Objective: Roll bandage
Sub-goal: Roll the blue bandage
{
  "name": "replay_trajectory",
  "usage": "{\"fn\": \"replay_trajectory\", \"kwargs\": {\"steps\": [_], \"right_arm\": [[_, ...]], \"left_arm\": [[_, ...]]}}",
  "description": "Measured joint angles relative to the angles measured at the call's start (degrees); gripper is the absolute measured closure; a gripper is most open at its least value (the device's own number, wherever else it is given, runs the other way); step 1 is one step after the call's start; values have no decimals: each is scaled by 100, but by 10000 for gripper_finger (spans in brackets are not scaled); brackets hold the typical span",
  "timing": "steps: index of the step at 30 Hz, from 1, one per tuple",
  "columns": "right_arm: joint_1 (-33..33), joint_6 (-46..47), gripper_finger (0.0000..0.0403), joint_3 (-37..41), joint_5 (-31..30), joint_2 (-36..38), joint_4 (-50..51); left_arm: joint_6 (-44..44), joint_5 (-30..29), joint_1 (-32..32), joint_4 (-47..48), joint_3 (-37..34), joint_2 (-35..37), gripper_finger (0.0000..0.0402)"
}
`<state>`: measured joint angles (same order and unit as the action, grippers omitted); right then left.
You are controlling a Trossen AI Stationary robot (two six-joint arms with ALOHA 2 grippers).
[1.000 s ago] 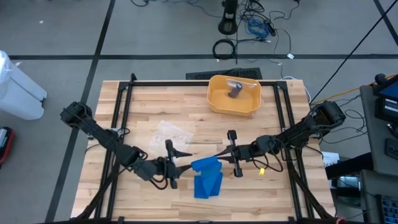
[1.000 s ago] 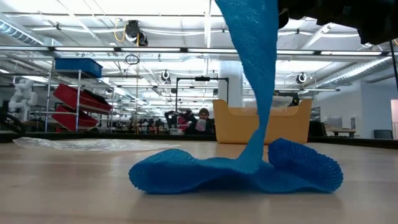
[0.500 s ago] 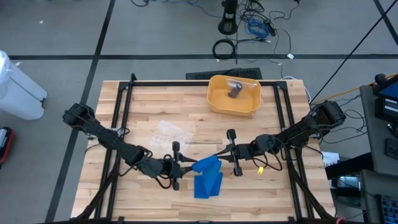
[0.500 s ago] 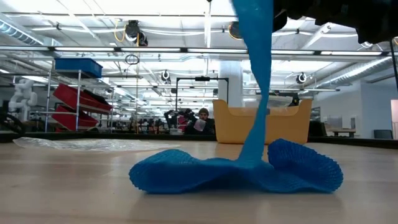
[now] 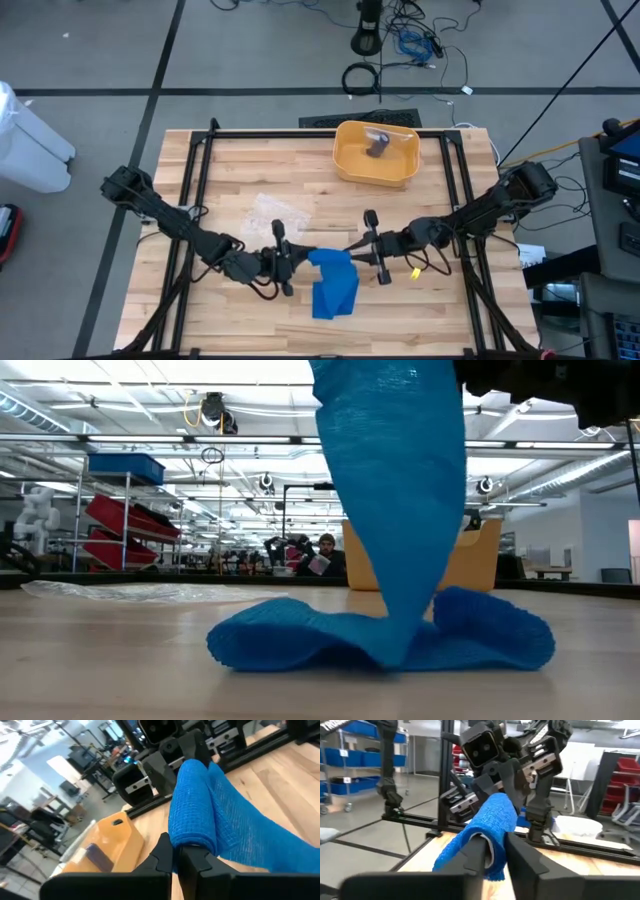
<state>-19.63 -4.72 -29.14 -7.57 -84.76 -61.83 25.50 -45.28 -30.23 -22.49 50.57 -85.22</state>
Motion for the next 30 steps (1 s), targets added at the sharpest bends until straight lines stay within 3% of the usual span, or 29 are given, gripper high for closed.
{"fn": "replay_trajectory", "kwargs": {"steps": [7,11,14,23,30], "right_arm": [[-245,-426,251,-18,-304,1107,1251],[-369,-157,230,-15,-400,1784,2454],[-487,176,230,-9,-150,1976,3137],[-567,1443,237,-2,-448,942,2650],[-559,1527,236,6,-442,-380,1169]], "left_arm": [[398,-581,-349,-403,24,38,394],[464,-838,-492,-198,26,38,394],[347,-844,-532,-83,26,38,394],[-162,-641,-240,426,20,34,394],[-572,-282,43,545,20,32,394]]}}
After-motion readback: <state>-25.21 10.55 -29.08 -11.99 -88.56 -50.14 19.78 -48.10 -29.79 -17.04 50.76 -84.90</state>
